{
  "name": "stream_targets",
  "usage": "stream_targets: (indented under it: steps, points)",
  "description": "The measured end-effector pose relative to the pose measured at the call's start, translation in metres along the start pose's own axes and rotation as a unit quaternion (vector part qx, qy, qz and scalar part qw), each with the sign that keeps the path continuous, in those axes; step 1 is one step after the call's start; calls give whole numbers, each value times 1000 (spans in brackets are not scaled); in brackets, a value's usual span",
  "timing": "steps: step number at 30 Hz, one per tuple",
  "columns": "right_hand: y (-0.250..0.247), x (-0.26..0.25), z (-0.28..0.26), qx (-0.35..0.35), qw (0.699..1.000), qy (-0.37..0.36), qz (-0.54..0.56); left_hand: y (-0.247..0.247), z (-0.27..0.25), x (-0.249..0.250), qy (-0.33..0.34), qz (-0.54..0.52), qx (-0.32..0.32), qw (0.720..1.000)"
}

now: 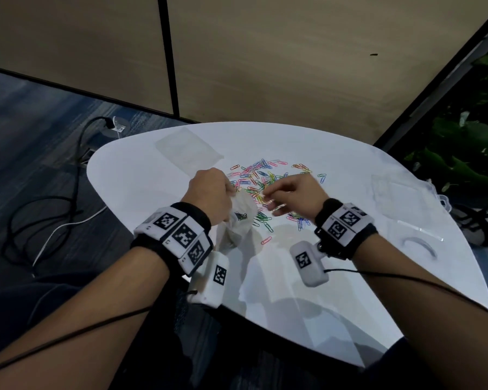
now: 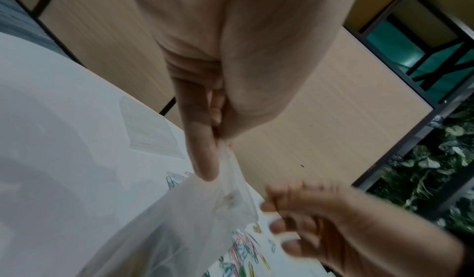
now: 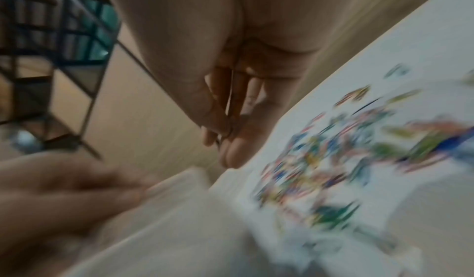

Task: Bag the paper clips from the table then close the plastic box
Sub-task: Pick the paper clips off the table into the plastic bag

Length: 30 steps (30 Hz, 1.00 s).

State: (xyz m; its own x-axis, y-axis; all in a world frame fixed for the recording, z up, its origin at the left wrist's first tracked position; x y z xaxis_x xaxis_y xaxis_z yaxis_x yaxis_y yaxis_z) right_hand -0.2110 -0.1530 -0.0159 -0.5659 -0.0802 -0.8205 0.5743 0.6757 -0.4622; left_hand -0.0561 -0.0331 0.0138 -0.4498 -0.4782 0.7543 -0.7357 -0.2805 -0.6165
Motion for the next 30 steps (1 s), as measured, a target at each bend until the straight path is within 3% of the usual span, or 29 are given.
stream_targets:
  steps: [3,5,6,9,14,19,22,24,28,30]
  points:
    - [-43,71,14,54,976,169,-127,-24,-1,-15,-14,-25,26,999]
    - [-43,116,6,12,937,288,-195,-39,-4,-25,-17,-31,42,998]
    - [-39,131,4,-8,923,314,-222,-45,-5,-31,-17,-28,49,998]
    - [-30,132,19,32,898,260,-352,-59,-7,-46,-20,-11,65,998]
    - [-24,111,47,122,921,192,-315,-62,-6,-53,-27,6,73,997]
    - [-15,93,77,102,901,89,-413,-51,-3,-43,-18,5,67,998]
    - [6,89,86,41,856,33,-515,-46,0,-39,-17,-1,62,998]
    - [13,81,86,41,830,-11,-556,-43,1,-36,-15,4,56,998]
    - [5,72,81,81,829,-26,-553,-37,0,-31,-17,14,46,999]
    - [-6,74,79,92,851,6,-518,-35,0,-28,-14,14,41,999]
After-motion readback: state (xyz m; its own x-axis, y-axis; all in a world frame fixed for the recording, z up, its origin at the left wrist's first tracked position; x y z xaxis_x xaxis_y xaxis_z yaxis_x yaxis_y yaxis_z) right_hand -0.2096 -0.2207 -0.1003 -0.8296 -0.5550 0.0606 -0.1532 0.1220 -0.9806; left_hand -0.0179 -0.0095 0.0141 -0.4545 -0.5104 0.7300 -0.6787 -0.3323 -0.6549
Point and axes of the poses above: each hand's wrist, its own z-axis towards the middle knuckle, its own y-axis out of the palm, x = y × z, the point moved 8 cm from there along z, towards the middle knuckle, and after that the axes turned 7 degrees about -z, right-handed, at the moved point
